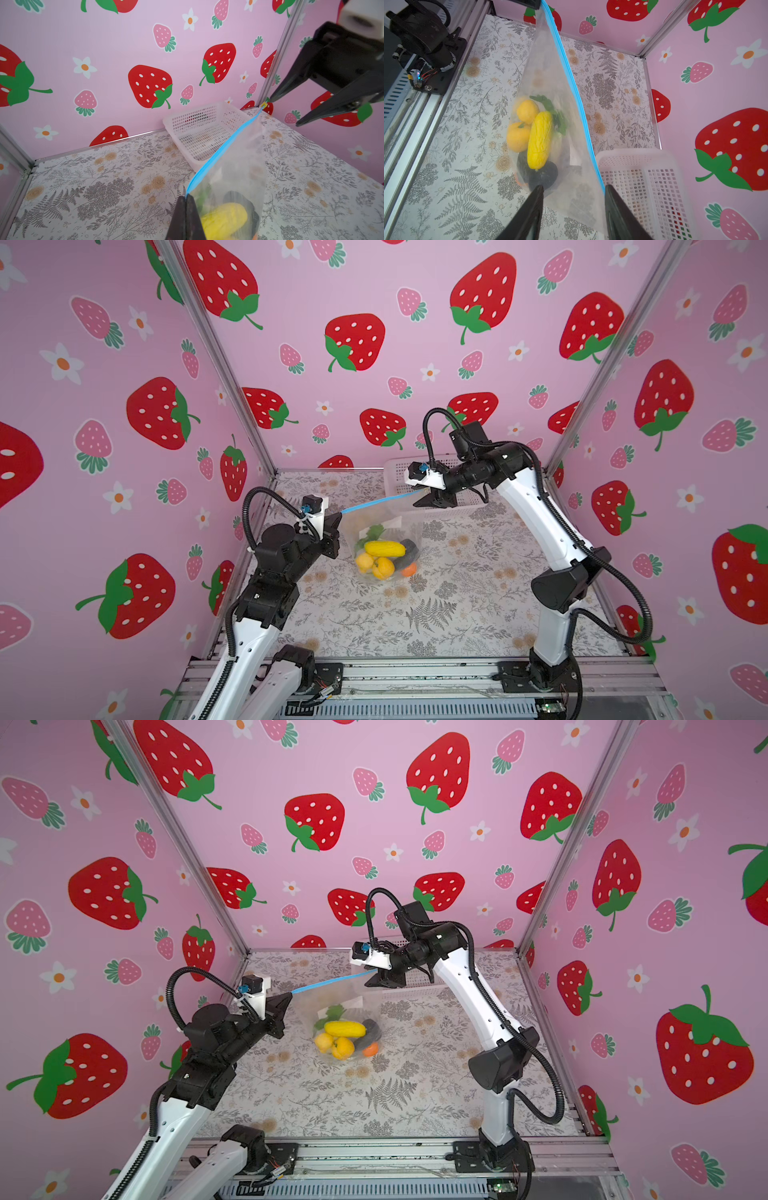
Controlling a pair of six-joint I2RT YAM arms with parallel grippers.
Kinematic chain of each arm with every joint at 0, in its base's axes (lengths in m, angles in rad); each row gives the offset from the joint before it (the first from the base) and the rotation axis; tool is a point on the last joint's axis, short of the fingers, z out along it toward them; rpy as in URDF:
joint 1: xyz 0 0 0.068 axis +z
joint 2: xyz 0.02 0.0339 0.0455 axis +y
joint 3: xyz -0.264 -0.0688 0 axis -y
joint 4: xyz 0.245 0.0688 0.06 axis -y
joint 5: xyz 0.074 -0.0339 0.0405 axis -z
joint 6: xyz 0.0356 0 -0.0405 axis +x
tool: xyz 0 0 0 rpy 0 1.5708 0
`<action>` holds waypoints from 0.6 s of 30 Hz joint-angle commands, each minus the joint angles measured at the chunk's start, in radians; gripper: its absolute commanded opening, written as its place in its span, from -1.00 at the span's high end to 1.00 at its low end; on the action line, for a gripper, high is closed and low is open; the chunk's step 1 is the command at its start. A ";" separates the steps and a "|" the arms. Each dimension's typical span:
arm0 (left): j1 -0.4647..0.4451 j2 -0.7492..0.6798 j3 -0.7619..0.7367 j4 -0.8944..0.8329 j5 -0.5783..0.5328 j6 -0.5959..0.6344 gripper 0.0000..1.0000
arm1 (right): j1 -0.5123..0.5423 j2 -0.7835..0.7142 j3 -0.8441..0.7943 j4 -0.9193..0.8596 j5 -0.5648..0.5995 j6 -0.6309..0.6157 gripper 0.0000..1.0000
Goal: Place the food in the zip-top bag and seal the zipper
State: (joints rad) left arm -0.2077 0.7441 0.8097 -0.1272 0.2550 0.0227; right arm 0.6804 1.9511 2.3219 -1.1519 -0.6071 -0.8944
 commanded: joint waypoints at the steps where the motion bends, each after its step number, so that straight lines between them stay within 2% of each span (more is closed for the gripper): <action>1: -0.002 -0.009 0.035 0.069 0.069 0.011 1.00 | 0.028 0.039 0.044 -0.044 0.025 -0.019 -0.22; 3: -0.002 -0.011 0.034 0.071 0.077 0.015 1.00 | 0.041 0.058 0.058 -0.026 0.063 -0.013 -0.31; 7: -0.002 -0.007 0.049 0.051 0.087 0.035 1.00 | 0.057 0.116 0.138 -0.054 0.064 -0.024 -0.32; 14: -0.002 -0.002 0.058 0.041 0.090 0.042 1.00 | 0.075 0.139 0.148 -0.039 0.041 -0.043 -0.05; 18: -0.004 -0.005 0.055 0.041 0.090 0.039 1.00 | 0.085 0.143 0.148 -0.042 0.049 -0.049 0.18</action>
State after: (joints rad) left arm -0.2077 0.7479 0.8162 -0.1154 0.3260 0.0425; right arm 0.7547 2.0888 2.4393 -1.1687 -0.5419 -0.9237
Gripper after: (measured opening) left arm 0.045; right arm 0.420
